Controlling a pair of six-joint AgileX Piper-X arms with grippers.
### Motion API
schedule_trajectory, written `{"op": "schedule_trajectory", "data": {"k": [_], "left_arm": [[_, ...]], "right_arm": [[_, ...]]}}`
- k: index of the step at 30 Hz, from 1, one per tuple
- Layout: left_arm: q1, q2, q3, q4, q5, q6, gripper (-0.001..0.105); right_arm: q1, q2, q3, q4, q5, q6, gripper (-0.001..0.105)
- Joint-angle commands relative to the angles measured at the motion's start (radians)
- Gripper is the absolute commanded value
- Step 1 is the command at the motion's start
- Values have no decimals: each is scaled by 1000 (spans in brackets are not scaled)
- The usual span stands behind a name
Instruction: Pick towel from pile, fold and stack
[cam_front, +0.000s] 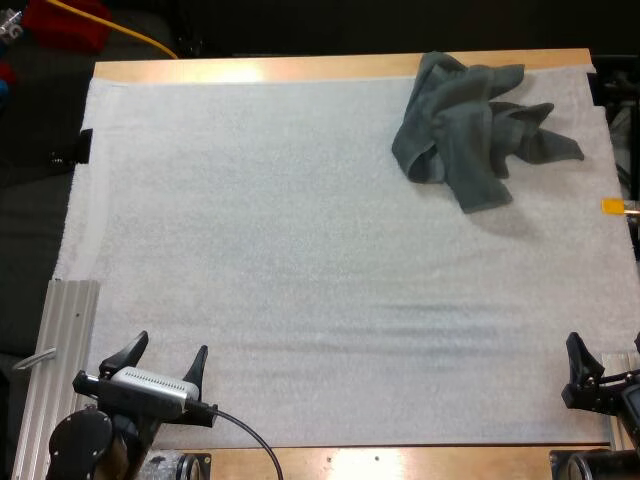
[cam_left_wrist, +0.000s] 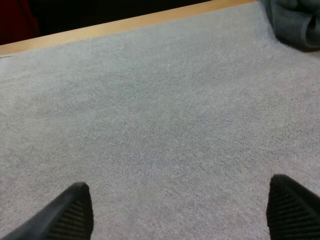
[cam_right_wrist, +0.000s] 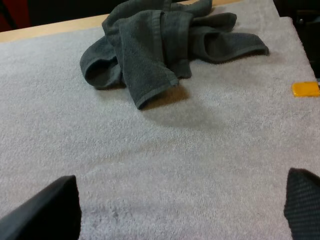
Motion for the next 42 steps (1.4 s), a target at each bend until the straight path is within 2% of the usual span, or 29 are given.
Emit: {"op": "schedule_trajectory", "data": {"k": [1, 18, 23, 25, 29, 34, 42], "left_arm": [[-1, -134, -1, -12, -6, -1, 68], [-1, -134, -1, -12, -4, -6, 68], [-6, -114, -5, -15, 37, -7, 68], [-17, -83, -20, -21, 87, -12, 68], [-38, -25, -58, -58, 106, -20, 68], [-88, 76, -127, -109, 149, -20, 68], [-217, 214, -226, -171, 149, -20, 68]], "right_arm": [[-5, -37, -3, -7, -1, 6, 81], [-5, -37, -3, -7, -1, 7, 81], [-5, -27, -12, -7, -17, 7, 81], [-5, -3, -32, -7, -38, 16, 81], [-5, 50, -74, -7, -74, 25, 81], [-5, 141, -143, -11, -174, 25, 81], [-5, 245, -215, -69, -334, 25, 81]]}}
